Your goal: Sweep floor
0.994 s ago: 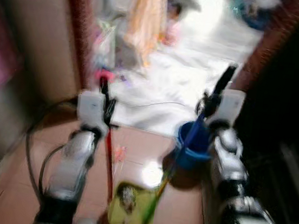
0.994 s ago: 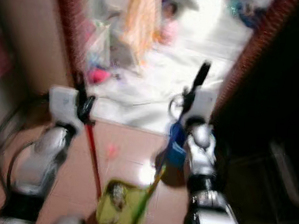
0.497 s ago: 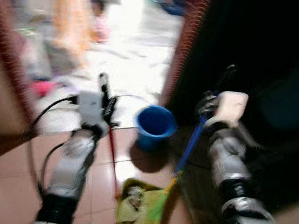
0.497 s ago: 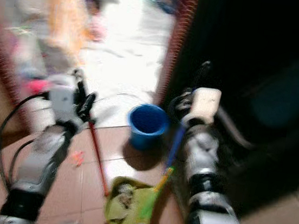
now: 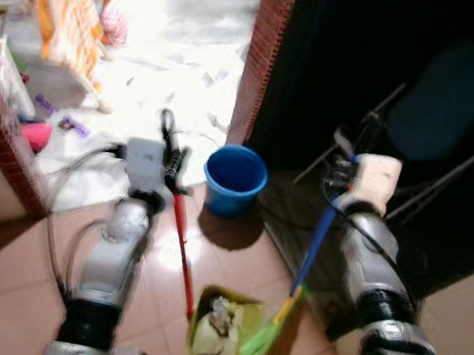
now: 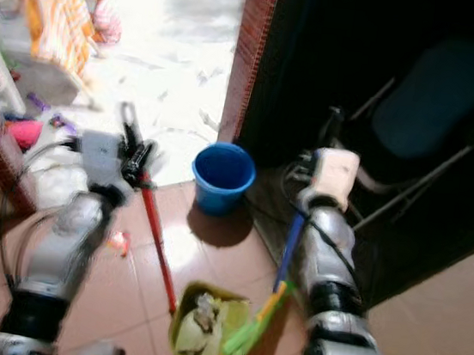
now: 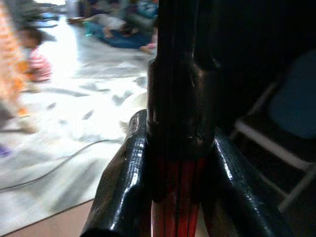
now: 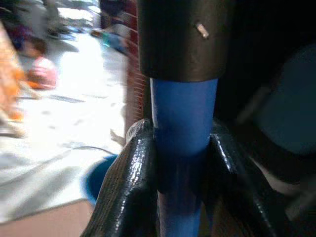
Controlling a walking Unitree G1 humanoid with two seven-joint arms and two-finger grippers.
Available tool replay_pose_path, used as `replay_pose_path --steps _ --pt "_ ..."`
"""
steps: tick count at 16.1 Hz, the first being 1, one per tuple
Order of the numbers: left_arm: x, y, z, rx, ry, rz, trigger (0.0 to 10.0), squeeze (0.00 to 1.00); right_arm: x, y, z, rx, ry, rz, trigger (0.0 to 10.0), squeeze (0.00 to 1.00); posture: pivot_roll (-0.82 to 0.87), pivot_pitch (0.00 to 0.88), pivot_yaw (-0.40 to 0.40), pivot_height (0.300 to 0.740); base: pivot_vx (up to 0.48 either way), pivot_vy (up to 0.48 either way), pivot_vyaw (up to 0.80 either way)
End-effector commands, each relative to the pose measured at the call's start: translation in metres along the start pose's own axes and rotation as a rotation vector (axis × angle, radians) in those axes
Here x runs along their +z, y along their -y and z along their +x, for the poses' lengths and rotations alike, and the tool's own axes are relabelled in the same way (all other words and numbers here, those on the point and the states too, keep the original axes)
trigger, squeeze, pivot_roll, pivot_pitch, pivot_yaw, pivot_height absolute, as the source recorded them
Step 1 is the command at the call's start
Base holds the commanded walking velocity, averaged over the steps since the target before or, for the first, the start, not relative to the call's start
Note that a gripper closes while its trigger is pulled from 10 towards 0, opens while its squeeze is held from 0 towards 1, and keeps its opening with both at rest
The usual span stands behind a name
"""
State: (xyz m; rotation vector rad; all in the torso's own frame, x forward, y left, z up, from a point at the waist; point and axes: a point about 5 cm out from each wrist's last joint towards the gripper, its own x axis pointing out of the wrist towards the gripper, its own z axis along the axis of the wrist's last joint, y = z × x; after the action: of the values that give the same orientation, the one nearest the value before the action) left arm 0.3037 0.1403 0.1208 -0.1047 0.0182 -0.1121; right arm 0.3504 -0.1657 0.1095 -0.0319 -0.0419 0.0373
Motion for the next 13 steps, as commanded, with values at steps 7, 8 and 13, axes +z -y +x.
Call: replay_pose_path --steps 7,8,13 --pt "0.025 0.001 0.012 0.012 0.121 0.069 10.0 0.0 -0.013 0.007 -0.022 -0.003 0.023 -0.026 10.0 0.0 -0.03 0.0 -0.009 0.74 0.0 0.268 0.0" --pt "0.025 -0.002 0.012 0.025 0.125 0.081 10.0 0.0 -0.014 0.012 -0.026 0.008 0.036 -0.049 10.0 0.0 -0.03 0.0 -0.006 0.74 0.0 0.0 0.0" --pt "0.022 -0.014 0.013 0.072 0.11 0.126 10.0 0.0 0.002 0.042 -0.03 0.061 0.096 -0.335 10.0 0.0 -0.04 0.0 0.022 0.74 0.0 0.0 0.0"
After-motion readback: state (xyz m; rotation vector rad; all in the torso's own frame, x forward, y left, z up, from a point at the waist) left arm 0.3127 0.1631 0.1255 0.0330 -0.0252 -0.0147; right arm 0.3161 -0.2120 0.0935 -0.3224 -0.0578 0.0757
